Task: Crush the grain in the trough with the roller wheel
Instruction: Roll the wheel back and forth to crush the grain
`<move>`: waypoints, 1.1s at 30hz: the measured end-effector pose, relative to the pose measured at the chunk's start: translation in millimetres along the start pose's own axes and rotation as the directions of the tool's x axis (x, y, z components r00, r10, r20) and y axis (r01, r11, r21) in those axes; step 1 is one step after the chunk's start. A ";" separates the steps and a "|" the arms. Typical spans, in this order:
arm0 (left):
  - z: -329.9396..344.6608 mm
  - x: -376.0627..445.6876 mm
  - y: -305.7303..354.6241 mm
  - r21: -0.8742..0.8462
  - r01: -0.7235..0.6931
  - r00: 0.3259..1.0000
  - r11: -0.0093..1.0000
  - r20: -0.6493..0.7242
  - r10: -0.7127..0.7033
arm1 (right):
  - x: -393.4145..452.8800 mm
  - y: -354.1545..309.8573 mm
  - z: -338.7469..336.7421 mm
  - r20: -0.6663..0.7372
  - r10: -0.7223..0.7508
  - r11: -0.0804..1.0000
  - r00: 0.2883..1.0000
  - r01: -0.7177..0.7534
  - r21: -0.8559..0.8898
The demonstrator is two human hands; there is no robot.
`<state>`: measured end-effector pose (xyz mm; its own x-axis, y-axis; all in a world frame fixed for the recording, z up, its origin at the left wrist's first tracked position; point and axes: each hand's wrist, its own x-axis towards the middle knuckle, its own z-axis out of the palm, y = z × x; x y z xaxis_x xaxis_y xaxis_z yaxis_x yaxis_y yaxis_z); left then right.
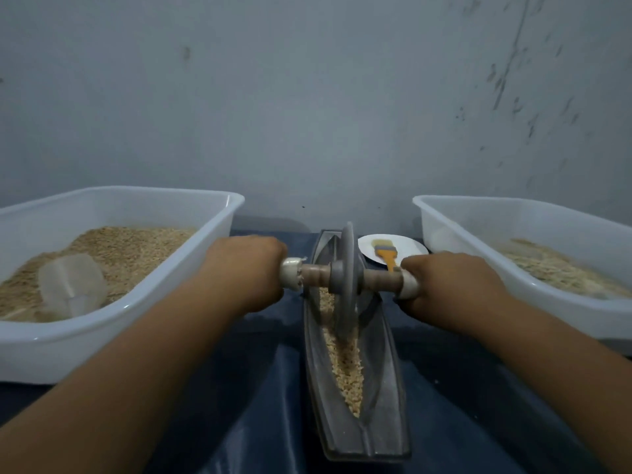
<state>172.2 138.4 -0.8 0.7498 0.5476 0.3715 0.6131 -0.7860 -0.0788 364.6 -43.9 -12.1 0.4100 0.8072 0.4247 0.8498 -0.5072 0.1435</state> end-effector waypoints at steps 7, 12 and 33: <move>-43.2 -60.8 5.4 0.086 -0.094 0.994 0.992 0.071 0.088 | -50.6 -8.8 -60.7 0.299 -0.054 0.995 0.953 0.026 0.099; -54.5 -69.6 6.9 0.144 -0.092 0.996 0.985 0.010 0.091 | -55.5 -8.8 -81.9 0.472 -0.048 0.988 0.880 -0.027 0.150; -2.2 21.3 -3.2 -0.015 0.009 0.978 1.000 0.211 -0.006 | 34.9 1.7 -3.9 0.238 0.025 0.999 0.971 -0.029 0.014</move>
<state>185.7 152.0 9.4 0.7817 0.6005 0.1686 0.6163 -0.7851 -0.0614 379.1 -17.8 6.4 0.4979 0.8431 0.2032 0.8423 -0.5259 0.1183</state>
